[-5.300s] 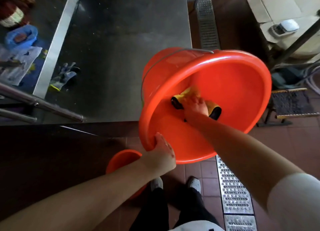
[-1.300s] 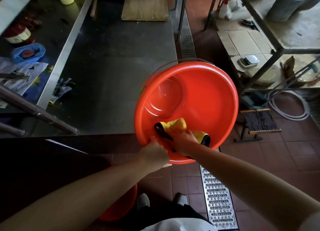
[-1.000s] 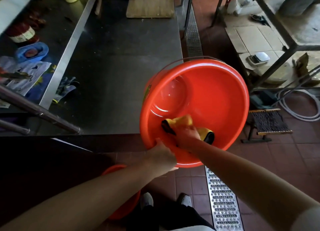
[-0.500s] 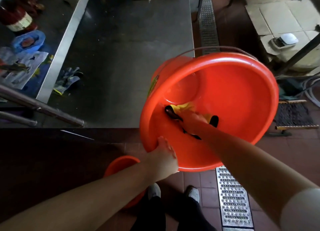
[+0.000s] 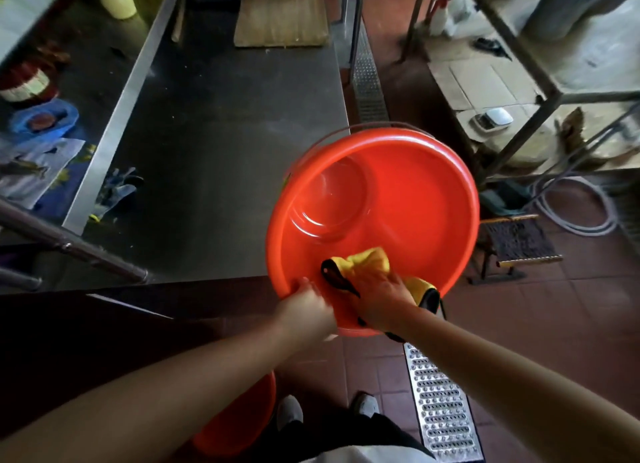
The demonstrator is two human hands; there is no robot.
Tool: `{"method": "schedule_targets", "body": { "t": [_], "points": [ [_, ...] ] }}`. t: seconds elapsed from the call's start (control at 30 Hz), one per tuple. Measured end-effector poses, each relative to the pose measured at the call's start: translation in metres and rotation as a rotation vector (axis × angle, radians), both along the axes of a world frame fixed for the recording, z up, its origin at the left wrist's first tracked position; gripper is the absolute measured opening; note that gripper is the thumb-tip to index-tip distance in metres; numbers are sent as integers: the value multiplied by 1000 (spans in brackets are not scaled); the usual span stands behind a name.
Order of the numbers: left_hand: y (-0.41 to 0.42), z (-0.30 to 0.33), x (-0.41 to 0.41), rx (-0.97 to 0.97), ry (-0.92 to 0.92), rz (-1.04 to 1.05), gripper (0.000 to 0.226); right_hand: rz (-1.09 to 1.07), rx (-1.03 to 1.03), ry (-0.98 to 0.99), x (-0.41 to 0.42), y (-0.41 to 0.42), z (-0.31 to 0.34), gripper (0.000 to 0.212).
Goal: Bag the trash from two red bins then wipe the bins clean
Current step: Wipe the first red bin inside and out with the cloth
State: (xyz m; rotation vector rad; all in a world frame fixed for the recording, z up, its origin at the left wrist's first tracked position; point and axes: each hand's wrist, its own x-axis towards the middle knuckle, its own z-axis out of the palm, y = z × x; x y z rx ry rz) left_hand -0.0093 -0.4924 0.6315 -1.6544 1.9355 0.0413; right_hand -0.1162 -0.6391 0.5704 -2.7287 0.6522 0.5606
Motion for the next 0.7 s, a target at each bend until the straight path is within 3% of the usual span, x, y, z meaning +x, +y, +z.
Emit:
{"method": "schedule_targets", "body": {
  "t": [0.27,0.4,0.57,0.7],
  "points": [
    [0,18,5,49,-36,-87,25,52,-150,-90,-46,34,25,67],
    [-1,24,15,48,-8,-90,23,230,-210,-26,-47,26,38,87],
    [-4,36,26,84,-7,-87,20,380,-373,-62,-56,-3,56,84],
    [0,52,43,102,-45,-119,44,466,-430,-109,-60,-23,62,73]
  ]
}}
